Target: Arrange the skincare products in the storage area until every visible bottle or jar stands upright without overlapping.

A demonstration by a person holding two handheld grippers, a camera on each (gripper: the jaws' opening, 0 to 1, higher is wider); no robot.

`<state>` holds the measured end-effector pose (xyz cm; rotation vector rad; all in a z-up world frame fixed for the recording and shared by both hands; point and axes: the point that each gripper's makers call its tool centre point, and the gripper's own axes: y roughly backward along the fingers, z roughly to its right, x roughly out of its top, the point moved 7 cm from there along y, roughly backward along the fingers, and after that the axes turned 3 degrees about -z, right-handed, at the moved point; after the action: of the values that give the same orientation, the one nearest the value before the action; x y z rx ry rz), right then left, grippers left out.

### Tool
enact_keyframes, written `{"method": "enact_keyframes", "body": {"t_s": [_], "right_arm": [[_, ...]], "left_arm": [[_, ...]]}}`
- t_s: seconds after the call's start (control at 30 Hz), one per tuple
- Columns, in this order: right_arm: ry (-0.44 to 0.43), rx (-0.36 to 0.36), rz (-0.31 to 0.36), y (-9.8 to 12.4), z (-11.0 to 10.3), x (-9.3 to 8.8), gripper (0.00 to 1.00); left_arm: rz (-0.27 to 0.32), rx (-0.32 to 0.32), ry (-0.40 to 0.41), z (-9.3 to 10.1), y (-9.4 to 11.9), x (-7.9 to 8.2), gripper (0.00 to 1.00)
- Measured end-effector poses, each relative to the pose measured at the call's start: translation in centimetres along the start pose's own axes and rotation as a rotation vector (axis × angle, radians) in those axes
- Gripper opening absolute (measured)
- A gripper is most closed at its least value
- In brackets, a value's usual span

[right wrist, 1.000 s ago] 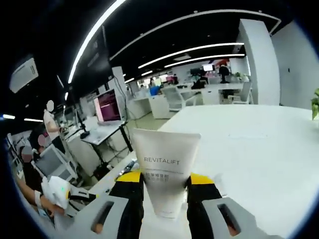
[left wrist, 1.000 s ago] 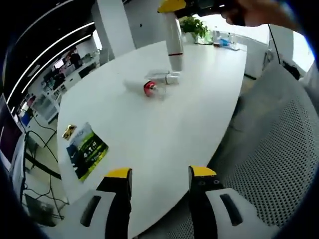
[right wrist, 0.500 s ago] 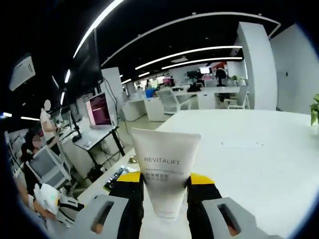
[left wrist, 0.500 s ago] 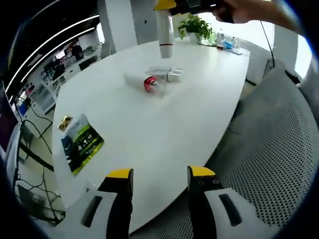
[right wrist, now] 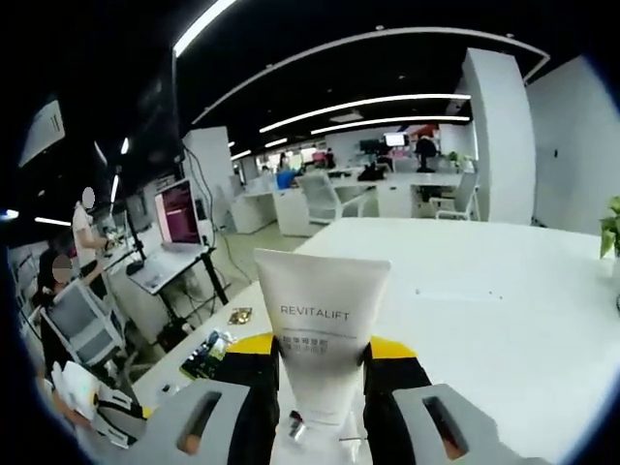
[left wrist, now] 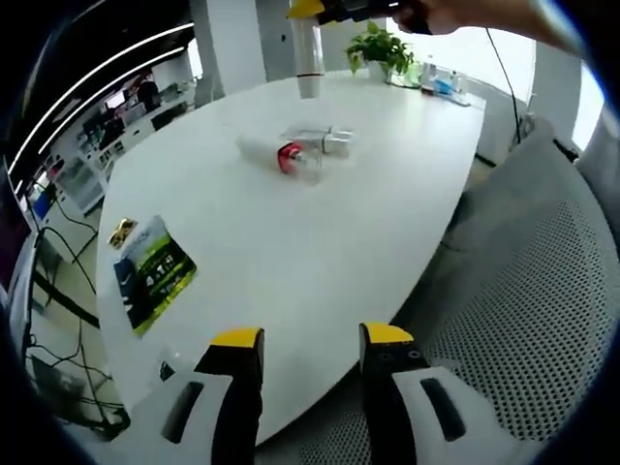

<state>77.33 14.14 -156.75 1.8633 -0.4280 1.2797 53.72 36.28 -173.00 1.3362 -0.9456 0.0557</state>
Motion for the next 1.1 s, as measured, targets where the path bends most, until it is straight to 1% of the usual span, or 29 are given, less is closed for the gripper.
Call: {"method": "enact_keyframes", "body": {"t_s": [0.13, 0.37, 0.43, 0.57, 0.73, 0.87, 1.0, 1.1], "right_arm": [[-0.001, -0.012, -0.001, -0.4, 0.8, 0.0, 0.28], [-0.003, -0.033, -0.014, -1.9, 2.1, -0.1, 0.28], [-0.005, -0.038, -0.015, -2.4, 2.4, 0.0, 0.28], [-0.006, -0.044, -0.013, -3.5, 3.1, 0.4, 0.28], [-0.001, -0.045, -0.009, -4.6, 3.6, 1.0, 0.28], [0.016, -0.053, -0.011, -5.4, 3.9, 1.3, 0.28], [0.010, -0.057, -0.014, -6.2, 4.5, 1.5, 0.28], [0.014, -0.063, -0.018, -6.8, 4.9, 1.5, 0.28]], "left_arm": [[0.003, 0.003, 0.007, -0.1, 0.1, 0.0, 0.33], [-0.005, 0.007, 0.015, -0.2, 0.0, -0.1, 0.31], [-0.006, 0.005, 0.017, -0.2, 0.0, -0.2, 0.30], [-0.017, -0.002, 0.002, 0.0, -0.1, -0.3, 0.25], [-0.024, -0.001, 0.006, 0.0, -0.1, -0.4, 0.24], [-0.043, -0.007, -0.009, 0.1, -0.2, -0.6, 0.21], [-0.044, -0.006, -0.004, 0.1, -0.2, -0.6, 0.20], [-0.046, -0.003, -0.013, 0.2, -0.3, -0.6, 0.17]]}}
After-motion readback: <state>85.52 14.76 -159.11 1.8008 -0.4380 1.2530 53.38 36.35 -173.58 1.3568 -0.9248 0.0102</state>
